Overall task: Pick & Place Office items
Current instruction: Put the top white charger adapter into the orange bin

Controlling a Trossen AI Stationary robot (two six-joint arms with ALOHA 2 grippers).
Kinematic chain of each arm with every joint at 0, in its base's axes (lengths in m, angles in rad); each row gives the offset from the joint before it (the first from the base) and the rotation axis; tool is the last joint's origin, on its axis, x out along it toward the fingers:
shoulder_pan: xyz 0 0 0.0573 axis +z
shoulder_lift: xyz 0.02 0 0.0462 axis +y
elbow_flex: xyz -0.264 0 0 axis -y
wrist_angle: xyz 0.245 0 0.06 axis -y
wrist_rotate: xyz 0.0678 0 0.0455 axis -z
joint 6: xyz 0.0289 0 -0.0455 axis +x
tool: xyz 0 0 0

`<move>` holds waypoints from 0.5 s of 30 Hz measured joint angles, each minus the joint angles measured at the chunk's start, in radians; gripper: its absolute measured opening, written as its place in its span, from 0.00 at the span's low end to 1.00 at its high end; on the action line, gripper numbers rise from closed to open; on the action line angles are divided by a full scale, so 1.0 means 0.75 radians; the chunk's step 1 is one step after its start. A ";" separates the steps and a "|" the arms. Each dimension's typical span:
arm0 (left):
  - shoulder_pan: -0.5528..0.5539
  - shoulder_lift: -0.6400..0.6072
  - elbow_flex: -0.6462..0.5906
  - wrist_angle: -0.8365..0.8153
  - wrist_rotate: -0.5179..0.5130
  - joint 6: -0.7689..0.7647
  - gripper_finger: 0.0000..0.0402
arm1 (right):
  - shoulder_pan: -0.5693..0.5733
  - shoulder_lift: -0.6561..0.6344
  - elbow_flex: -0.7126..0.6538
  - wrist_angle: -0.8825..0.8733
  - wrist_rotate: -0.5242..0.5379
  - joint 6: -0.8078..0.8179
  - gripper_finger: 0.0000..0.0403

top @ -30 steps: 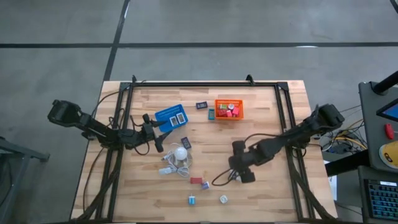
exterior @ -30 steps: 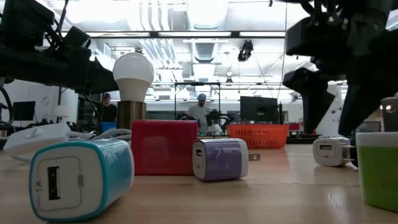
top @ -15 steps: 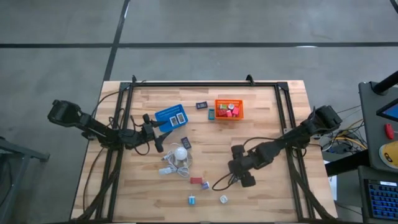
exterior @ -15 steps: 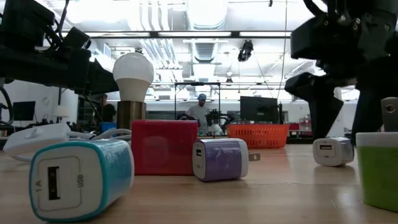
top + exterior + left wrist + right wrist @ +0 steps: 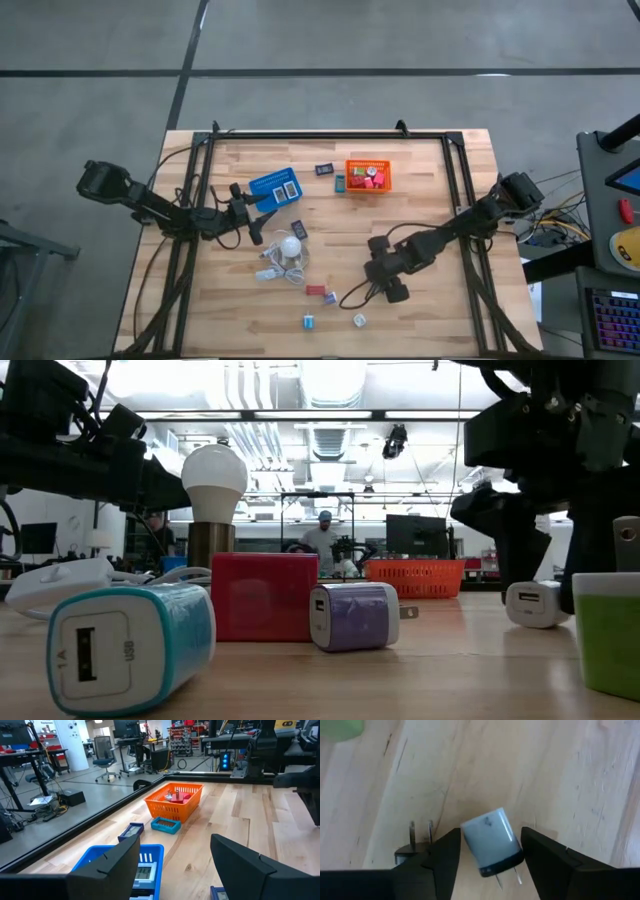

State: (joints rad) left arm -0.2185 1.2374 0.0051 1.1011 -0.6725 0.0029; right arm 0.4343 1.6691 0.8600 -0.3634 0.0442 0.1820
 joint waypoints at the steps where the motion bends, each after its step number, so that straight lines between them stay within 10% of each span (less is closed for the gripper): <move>1: 0.000 0.000 0.000 -0.002 0.000 0.000 0.62 | 0.000 0.000 0.000 0.000 0.000 -0.003 0.48; 15: 0.000 0.000 -0.001 -0.005 0.000 -0.001 0.62 | 0.000 0.001 0.000 0.057 0.070 -0.088 0.29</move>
State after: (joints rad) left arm -0.2186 1.2373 0.0048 1.0977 -0.6727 0.0025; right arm 0.4343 1.6695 0.8600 -0.3205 0.0966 0.1162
